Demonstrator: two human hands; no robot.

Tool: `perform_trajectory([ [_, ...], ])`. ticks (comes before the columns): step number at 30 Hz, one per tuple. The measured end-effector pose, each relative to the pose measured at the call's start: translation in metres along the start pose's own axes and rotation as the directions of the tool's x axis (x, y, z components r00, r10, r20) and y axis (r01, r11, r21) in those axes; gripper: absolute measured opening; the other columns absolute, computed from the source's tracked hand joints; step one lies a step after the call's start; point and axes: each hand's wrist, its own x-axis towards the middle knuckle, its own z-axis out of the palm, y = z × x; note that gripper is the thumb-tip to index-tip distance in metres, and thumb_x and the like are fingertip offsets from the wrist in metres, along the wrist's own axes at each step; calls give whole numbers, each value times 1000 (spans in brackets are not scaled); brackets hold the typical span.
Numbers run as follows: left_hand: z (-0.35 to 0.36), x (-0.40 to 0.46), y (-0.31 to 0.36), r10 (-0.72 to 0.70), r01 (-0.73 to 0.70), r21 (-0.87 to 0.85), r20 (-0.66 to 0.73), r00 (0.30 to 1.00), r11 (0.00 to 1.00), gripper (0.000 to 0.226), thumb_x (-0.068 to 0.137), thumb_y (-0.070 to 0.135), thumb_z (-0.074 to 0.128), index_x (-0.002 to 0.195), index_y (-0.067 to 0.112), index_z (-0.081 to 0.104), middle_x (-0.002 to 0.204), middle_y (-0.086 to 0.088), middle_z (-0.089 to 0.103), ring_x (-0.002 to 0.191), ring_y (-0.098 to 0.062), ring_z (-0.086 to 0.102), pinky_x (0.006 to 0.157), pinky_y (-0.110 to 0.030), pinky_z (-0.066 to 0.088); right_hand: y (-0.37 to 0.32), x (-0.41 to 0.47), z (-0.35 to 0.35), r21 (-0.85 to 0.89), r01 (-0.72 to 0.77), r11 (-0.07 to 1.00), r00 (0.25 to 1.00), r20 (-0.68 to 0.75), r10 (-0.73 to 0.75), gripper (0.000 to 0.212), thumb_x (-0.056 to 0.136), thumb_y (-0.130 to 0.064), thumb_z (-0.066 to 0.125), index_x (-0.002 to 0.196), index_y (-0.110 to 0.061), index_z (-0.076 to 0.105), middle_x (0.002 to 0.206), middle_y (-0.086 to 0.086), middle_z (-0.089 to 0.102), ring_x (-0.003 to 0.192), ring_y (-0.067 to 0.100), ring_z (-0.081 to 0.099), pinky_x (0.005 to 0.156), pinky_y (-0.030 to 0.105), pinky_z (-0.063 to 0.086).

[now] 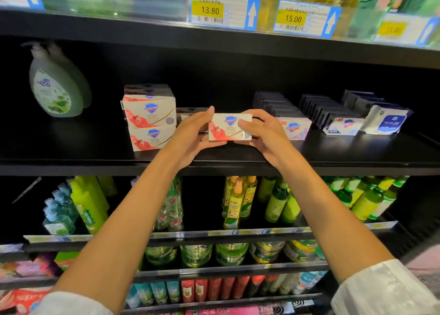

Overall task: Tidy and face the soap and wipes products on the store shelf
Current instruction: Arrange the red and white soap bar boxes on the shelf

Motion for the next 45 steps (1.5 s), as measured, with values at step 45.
perform_trajectory([
  [45,-2,-7,-2,20,-22,-101,-15,1000,995,57,93,33,75,137,3,56,128,-20,71,116,-31,72,97,-50,60,5,-4,-6,-13,48,999,998,42,-48,36,99,-14,71,134,-6,68,131,16,71,128,28,65,108,52,53],
])
